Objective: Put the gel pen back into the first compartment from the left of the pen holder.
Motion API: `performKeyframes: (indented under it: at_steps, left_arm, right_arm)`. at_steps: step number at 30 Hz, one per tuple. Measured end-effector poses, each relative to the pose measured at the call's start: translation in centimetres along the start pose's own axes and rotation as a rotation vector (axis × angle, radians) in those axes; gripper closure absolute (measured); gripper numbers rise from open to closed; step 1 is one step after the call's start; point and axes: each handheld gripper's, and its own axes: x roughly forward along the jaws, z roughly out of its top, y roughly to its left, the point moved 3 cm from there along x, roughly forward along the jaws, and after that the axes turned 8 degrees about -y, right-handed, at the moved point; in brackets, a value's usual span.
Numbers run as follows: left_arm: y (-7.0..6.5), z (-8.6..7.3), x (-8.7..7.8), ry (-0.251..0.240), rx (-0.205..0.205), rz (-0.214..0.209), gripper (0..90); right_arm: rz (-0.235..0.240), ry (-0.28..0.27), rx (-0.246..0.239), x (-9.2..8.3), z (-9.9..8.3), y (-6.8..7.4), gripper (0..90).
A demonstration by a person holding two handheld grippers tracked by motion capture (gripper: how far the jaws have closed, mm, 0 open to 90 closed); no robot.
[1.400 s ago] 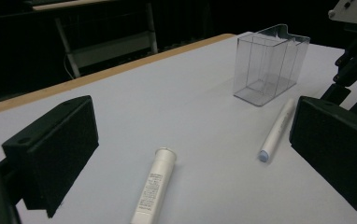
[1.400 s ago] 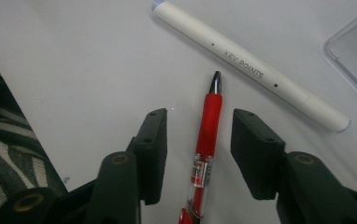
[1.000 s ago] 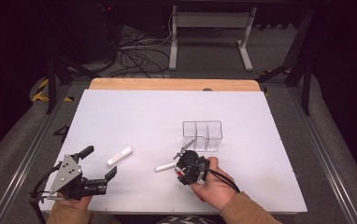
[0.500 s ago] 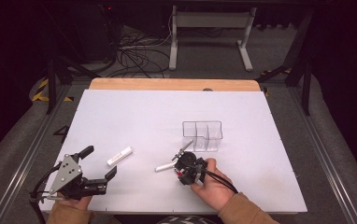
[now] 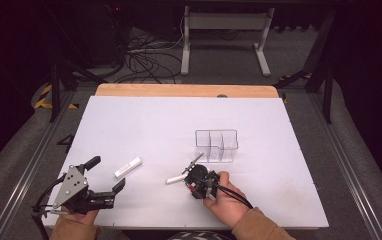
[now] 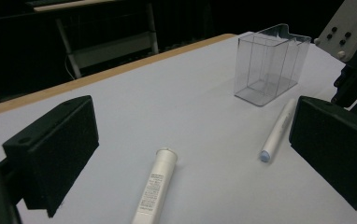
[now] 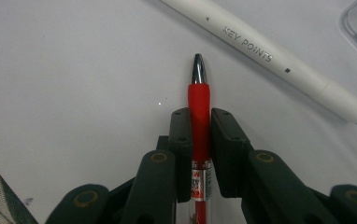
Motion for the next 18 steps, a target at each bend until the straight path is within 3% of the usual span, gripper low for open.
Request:
performKeyframes:
  at_steps: [18]
  left_arm:
    - [0.03, -0.01, -0.03, -0.001, -0.001, 0.001, 2.4]
  right_arm:
    - [-0.012, 0.014, -0.006, 0.01, 0.11, 0.07, 80.6]
